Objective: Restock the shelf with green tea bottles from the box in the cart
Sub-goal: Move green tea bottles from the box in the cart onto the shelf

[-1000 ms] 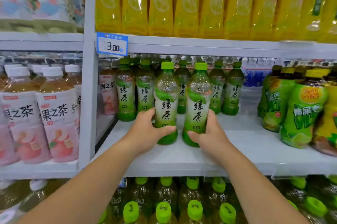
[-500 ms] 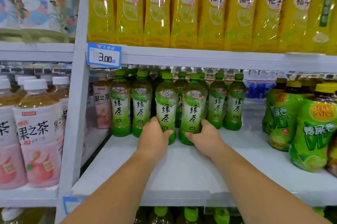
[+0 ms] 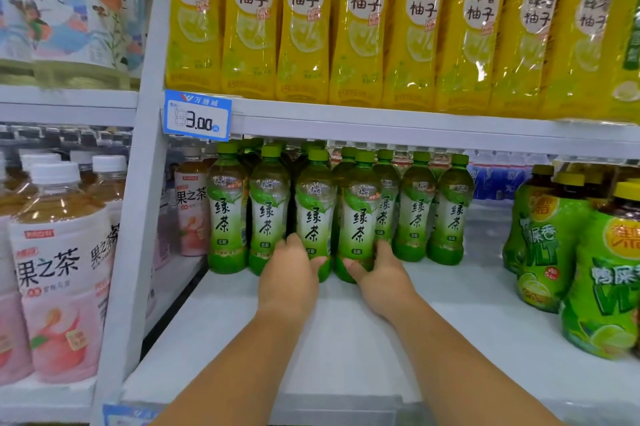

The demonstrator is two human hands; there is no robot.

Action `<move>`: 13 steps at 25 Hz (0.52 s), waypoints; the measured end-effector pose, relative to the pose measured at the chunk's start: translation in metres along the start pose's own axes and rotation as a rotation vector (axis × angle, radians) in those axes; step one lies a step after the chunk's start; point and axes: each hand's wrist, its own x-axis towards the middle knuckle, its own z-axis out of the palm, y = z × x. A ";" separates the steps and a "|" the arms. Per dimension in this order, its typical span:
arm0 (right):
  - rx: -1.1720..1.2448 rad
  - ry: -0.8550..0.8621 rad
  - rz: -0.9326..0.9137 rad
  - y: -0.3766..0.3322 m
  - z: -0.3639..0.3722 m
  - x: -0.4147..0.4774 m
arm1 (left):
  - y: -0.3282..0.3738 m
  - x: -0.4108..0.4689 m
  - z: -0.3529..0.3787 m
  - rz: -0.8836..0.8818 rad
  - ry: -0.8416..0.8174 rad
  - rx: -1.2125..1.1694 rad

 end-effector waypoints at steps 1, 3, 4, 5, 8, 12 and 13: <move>0.005 0.007 0.000 0.001 0.000 0.000 | 0.000 -0.002 0.000 0.009 0.015 0.024; -0.002 0.023 -0.007 0.002 -0.001 0.003 | 0.000 -0.003 0.000 0.014 0.037 0.037; -0.009 0.022 -0.007 0.002 -0.001 0.004 | 0.001 -0.003 0.000 0.008 0.041 0.036; -0.011 0.016 -0.011 0.003 -0.001 0.004 | 0.001 -0.002 0.000 0.005 0.044 0.036; 0.030 0.006 -0.016 0.004 0.000 0.003 | -0.003 -0.002 0.004 0.012 0.060 -0.022; 0.084 0.005 -0.005 0.006 0.003 0.006 | -0.008 -0.001 0.008 0.011 0.082 -0.141; 0.083 0.006 -0.004 0.007 0.003 0.006 | -0.009 -0.001 0.009 0.002 0.084 -0.149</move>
